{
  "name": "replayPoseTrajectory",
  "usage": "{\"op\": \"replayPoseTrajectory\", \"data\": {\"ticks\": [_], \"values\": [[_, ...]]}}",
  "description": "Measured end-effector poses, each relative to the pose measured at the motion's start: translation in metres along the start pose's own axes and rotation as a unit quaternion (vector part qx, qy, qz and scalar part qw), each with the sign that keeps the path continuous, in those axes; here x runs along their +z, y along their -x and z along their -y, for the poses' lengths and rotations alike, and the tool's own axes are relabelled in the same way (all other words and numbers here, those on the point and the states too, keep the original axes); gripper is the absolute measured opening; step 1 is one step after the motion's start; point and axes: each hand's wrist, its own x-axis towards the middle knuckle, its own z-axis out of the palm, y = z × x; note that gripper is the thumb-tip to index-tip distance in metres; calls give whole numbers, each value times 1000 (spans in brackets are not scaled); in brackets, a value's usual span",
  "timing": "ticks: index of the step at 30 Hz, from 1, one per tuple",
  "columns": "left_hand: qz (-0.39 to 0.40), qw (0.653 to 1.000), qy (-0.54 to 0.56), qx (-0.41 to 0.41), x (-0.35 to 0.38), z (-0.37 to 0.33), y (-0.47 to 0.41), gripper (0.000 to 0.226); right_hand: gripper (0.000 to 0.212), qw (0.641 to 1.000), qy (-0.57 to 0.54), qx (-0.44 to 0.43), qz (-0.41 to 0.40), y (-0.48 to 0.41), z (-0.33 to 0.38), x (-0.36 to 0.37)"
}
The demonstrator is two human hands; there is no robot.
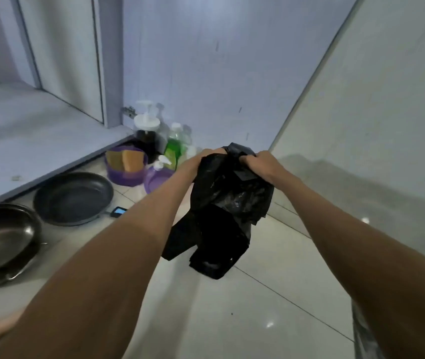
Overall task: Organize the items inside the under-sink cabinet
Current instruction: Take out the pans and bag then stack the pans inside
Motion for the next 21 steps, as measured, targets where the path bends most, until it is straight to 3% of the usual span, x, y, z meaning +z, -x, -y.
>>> {"op": "replayPoseTrajectory", "data": {"ticks": [1, 4, 6, 9, 11, 13, 15, 17, 21], "values": [[46, 998, -38, 11, 24, 0, -9, 23, 24, 1000, 7, 18, -14, 2, -24, -10], [87, 992, -94, 12, 85, 4, -27, 33, 24, 997, 19, 64, -35, 9, -87, -25], [121, 984, -132, 26, 117, 16, -32, 22, 25, 995, 27, 78, -48, 17, -121, -25], [123, 974, -174, 77, 154, 51, -48, 18, 49, 994, 33, 90, -60, 25, -171, -12], [135, 956, -243, 96, 172, 81, -56, 41, 77, 992, 43, 107, -48, 33, -201, 7], [172, 908, -364, 115, 182, 107, -60, 74, 103, 991, 88, 105, -9, 38, -225, 28], [211, 829, -504, 119, 187, 131, -65, 91, 105, 978, 173, 115, 34, 41, -242, 49], [252, 768, -581, 98, 190, 154, -66, 93, 101, 963, 224, 135, 65, 42, -256, 68], [281, 732, -617, 68, 190, 185, -65, 94, 97, 947, 229, 174, 141, 36, -270, 89]]}}
